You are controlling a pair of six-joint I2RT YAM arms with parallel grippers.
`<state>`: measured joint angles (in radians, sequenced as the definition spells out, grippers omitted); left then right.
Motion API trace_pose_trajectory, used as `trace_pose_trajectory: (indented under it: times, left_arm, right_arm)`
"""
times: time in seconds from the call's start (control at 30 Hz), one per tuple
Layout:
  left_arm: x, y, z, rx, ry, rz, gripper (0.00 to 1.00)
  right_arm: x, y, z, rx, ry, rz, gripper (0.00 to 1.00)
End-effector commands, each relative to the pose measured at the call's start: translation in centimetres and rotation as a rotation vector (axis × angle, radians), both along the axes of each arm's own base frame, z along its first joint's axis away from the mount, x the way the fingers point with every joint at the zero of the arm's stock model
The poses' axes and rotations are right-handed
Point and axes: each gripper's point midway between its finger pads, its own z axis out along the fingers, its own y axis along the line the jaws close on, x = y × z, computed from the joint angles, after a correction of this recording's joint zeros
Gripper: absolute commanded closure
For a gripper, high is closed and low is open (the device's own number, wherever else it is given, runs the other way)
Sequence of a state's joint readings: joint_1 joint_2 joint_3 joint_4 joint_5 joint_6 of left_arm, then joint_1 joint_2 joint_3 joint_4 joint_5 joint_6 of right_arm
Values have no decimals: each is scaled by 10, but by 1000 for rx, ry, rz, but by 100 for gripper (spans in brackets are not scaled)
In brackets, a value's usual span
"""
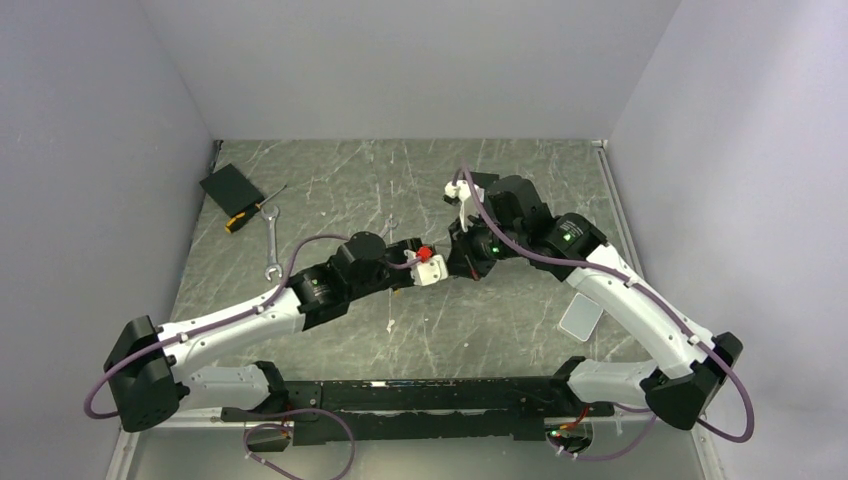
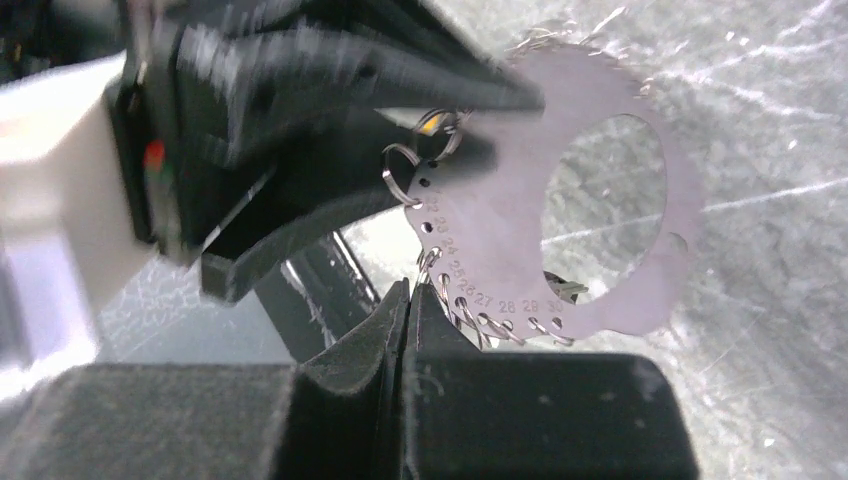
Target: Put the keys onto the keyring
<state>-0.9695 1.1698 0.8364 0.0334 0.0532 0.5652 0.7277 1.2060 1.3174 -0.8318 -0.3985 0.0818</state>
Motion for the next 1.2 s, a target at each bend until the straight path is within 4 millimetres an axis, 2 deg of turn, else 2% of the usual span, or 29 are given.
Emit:
trace_pose_trajectory:
  times: [0.0, 0.1, 0.2, 0.33, 0.5, 0.67, 0.8, 0.87, 1.0, 1.17]
  left_arm:
    - [29, 22, 15, -1, -57, 163, 49]
    - [18, 19, 21, -31, -37, 112, 28]
    - [4, 17, 26, -52, -1, 54, 20]
    - [-11, 18, 40, -119, 43, 19, 22]
    - [-19, 18, 63, -278, 54, 16, 23]
    - [-33, 15, 70, -327, 87, -44, 23]
    - [-50, 19, 77, -310, 123, -102, 22]
    - [-57, 21, 73, -291, 154, -120, 22]
    - [-59, 19, 72, -316, 193, -113, 21]
    - [-51, 5, 84, -482, 202, -108, 21]
  right_arm:
    - [-29, -9, 11, 28, 32, 48, 100]
    - [-20, -12, 18, 37, -18, 1, 100]
    - [-5, -11, 28, 69, -84, -62, 100]
    - [3, -7, 41, 138, -152, -87, 100]
    - [2, 0, 38, 177, -141, -77, 100]
    - [10, 1, 46, 252, -179, -139, 100]
    - [17, 3, 50, 247, -184, -161, 100]
    - [18, 5, 49, 240, -183, -144, 100]
    - [19, 8, 54, 256, -188, -146, 100]
    - [22, 7, 59, 265, -207, -160, 100]
